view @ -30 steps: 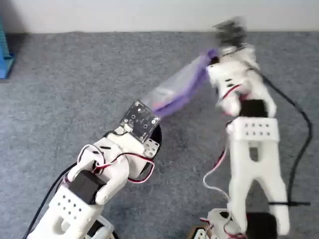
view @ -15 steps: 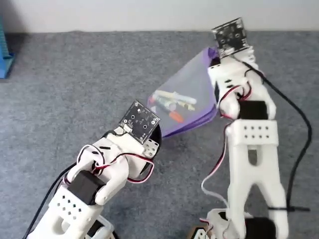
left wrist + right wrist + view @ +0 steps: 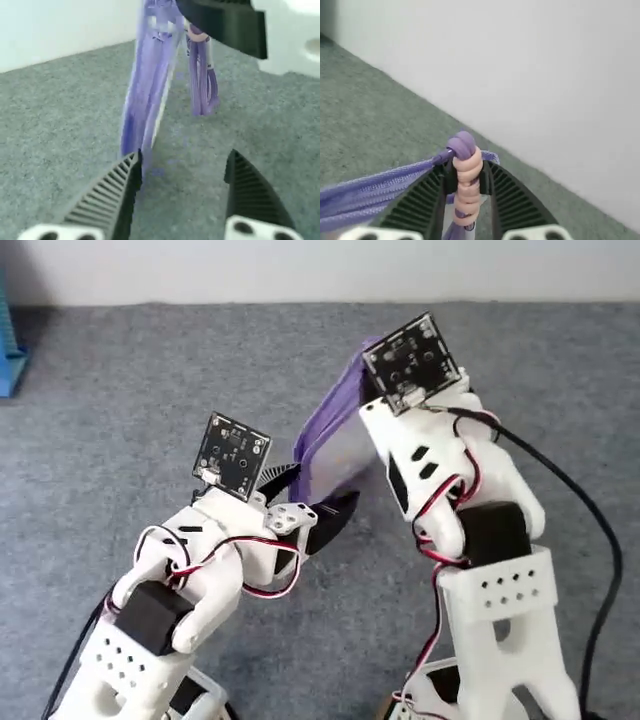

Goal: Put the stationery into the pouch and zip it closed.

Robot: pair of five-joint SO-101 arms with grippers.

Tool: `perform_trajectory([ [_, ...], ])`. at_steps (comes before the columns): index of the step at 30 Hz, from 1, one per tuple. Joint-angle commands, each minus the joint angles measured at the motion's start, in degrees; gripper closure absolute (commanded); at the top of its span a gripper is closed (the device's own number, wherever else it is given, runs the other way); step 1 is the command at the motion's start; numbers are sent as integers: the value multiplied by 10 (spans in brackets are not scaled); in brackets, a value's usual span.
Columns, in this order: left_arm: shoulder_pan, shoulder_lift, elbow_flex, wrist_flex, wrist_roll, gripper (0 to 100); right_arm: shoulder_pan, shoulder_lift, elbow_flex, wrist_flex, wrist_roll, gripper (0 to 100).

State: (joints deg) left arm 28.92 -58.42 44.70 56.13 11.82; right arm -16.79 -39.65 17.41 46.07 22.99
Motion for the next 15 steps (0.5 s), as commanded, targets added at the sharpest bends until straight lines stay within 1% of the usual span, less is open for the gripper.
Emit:
perform_trajectory([
  [1, 3, -2, -25, -14, 6, 736, -20, -29, -31, 1, 11, 991],
  [4, -1, -2, 3, -56, 6, 736, -29, -29, -31, 2, 17, 991],
  [6, -28, -3, 13, -71, 5, 736, -29, -29, -30, 2, 18, 991],
  [10, -78, -7, 13, -69, -4, 736, -27, -29, -30, 26, 18, 991],
  [15, -81, -8, 2, -66, -24, 736, -27, -29, -30, 36, 17, 991],
])
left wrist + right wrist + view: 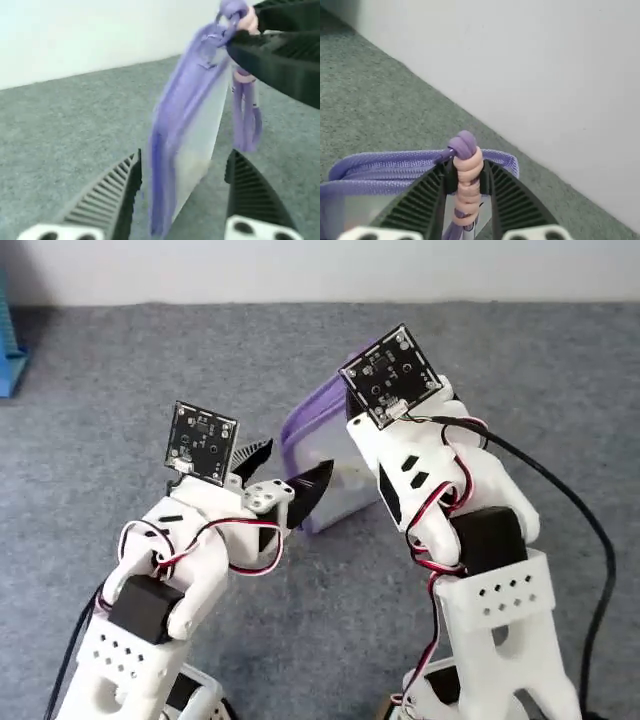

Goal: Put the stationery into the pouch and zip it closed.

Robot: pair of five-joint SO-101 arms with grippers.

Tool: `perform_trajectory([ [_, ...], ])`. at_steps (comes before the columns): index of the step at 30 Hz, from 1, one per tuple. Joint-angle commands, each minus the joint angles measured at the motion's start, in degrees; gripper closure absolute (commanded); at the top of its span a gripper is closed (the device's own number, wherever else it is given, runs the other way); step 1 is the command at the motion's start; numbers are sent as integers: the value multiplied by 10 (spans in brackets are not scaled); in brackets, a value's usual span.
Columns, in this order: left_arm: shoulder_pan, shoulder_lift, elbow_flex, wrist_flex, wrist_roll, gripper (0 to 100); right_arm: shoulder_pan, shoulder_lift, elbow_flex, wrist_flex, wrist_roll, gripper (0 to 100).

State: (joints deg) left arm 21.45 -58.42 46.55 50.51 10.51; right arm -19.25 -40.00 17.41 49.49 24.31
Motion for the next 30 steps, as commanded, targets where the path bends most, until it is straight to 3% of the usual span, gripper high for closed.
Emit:
perform_trajectory([
  [1, -6, -8, -27, 1, -11, 736, -2, -25, -30, 2, 2, 991],
  [8, -6, -3, -81, 68, -13, 736, -2, -25, -30, 2, 1, 991],
  [19, -10, 6, 34, -98, -14, 737, -2, -26, -30, 5, 2, 991],
  [27, 3, 93, -28, -117, -14, 825, -2, -26, -30, 3, 4, 991],
  [30, 25, 96, -45, -114, -50, 900, -1, -25, -30, 3, 1, 991],
])
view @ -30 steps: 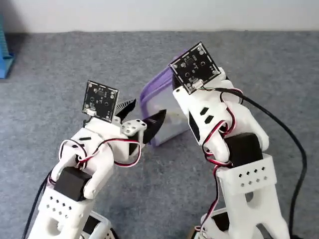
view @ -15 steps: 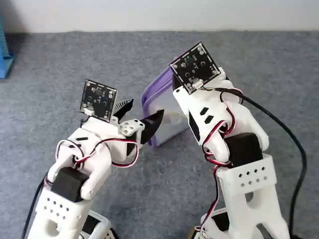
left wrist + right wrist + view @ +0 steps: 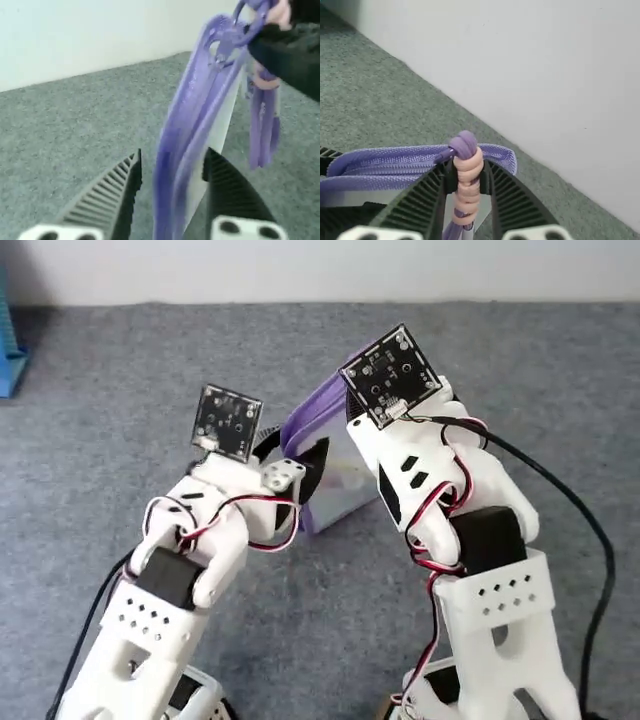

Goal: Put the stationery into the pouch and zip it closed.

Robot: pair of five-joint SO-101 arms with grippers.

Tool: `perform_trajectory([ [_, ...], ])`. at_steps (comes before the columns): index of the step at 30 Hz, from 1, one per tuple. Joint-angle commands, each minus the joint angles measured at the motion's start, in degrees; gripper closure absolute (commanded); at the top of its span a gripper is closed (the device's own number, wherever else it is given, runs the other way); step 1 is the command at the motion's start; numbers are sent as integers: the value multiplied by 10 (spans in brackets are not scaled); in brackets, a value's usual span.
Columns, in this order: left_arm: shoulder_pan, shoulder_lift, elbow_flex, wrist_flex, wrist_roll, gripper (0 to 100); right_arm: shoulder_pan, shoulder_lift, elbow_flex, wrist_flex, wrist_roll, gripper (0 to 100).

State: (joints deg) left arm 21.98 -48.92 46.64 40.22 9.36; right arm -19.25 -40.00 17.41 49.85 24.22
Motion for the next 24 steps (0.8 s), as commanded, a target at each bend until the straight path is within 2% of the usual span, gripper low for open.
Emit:
perform_trajectory([
  [1, 33, 1, -46, -10, -58, 936, -1, -25, -30, 0, 2, 991],
  [3, 54, 0, -51, 14, -91, 993, 7, -25, -30, -1, 1, 991],
  [9, 74, -56, -58, 119, -105, 989, 65, -18, -22, -2, 0, 991],
  [16, 71, -148, -64, 249, -105, 990, 107, -18, 39, -51, -45, 991],
  [24, 71, -187, -64, 322, -106, 991, 124, -18, 117, -120, -34, 991],
])
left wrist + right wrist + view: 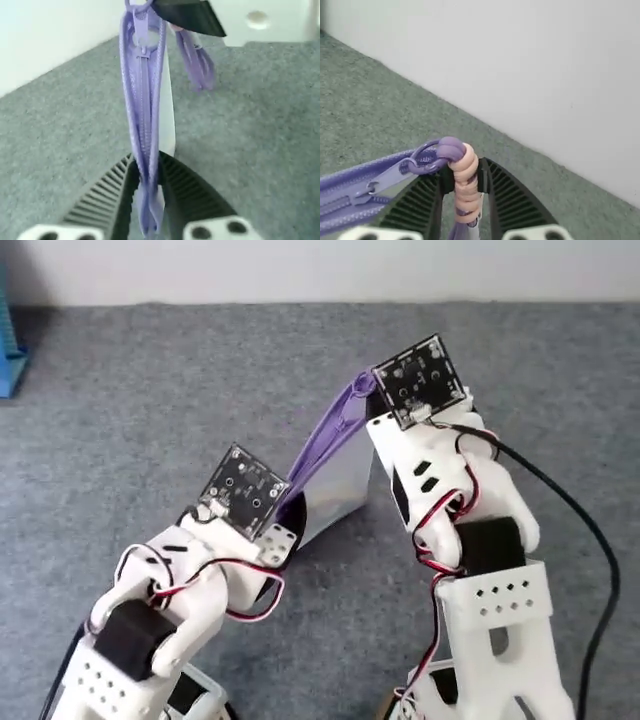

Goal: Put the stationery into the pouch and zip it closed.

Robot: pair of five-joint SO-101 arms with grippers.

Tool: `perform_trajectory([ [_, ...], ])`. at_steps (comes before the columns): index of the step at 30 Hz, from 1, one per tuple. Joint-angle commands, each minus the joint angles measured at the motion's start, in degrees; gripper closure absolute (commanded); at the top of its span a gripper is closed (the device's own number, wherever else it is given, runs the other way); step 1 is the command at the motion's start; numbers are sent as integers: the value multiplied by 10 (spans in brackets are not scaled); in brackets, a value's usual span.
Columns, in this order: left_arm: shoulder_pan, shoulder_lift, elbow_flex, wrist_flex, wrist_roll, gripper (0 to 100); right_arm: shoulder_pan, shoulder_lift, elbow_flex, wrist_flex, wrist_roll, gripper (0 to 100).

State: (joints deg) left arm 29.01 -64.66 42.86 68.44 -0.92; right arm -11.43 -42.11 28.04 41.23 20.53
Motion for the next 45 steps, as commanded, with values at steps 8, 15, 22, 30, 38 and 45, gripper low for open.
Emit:
perform_trajectory([
  [8, -28, -56, -22, 48, -4, 991, 141, 27, 63, -98, 46, 991],
  [15, -33, -56, -21, 49, -4, 991, 177, 58, 63, -109, 46, 991],
  [22, -37, -60, -23, 47, 0, 976, 166, 46, 67, -105, 44, 991],
  [30, -193, -61, -39, 62, 28, 814, 177, 41, 67, 4, 41, 991],
  [38, -314, -61, -50, 117, 32, 812, 182, -34, 68, 184, 41, 991],
  [45, -369, -62, -50, 164, 33, 812, 178, -87, 68, 305, -35, 986],
])
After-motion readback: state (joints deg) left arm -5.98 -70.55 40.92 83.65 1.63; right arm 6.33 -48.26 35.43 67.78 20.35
